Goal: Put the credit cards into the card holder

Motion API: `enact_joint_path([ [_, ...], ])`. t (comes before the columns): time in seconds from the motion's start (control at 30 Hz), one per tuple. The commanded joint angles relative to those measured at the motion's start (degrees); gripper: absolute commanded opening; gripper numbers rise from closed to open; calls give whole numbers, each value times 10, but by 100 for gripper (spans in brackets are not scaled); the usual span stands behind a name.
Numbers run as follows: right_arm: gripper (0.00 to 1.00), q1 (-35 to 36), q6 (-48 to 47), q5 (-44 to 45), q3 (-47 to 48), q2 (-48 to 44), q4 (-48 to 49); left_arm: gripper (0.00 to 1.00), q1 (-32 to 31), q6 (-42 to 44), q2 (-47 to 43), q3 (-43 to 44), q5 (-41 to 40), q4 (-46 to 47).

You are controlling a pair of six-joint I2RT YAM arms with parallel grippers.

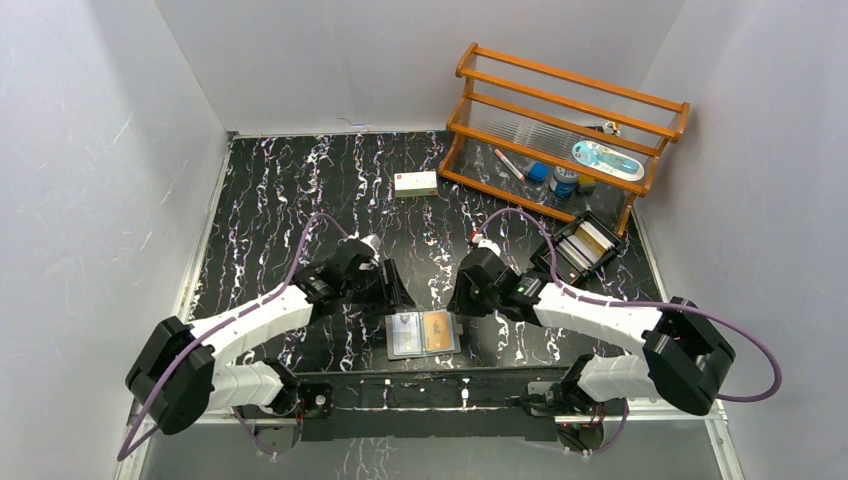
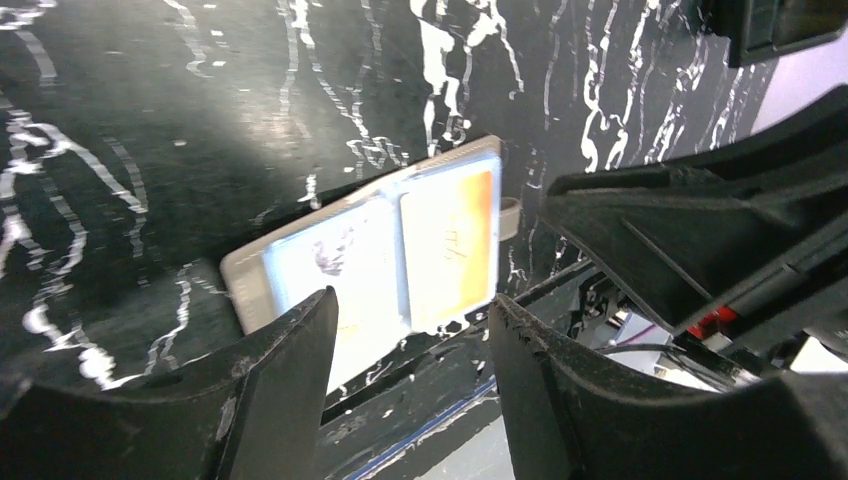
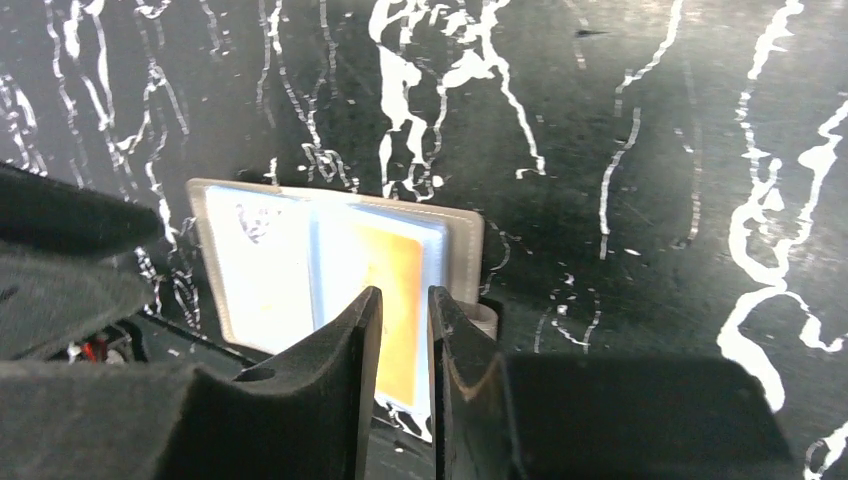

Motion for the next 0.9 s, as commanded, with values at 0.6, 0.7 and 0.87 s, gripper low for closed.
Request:
enact_joint_path([
  [0.6, 25, 11, 7, -76, -18, 90, 98, 41, 51, -17, -1, -142, 135, 159],
  [0.7, 24, 11, 10, -74, -23, 89, 99, 29, 52, -38, -6, -157, 163, 219],
  [0.87, 24, 11, 13, -73, -31, 90, 105, 19, 52, -52, -38, -170, 176, 259],
])
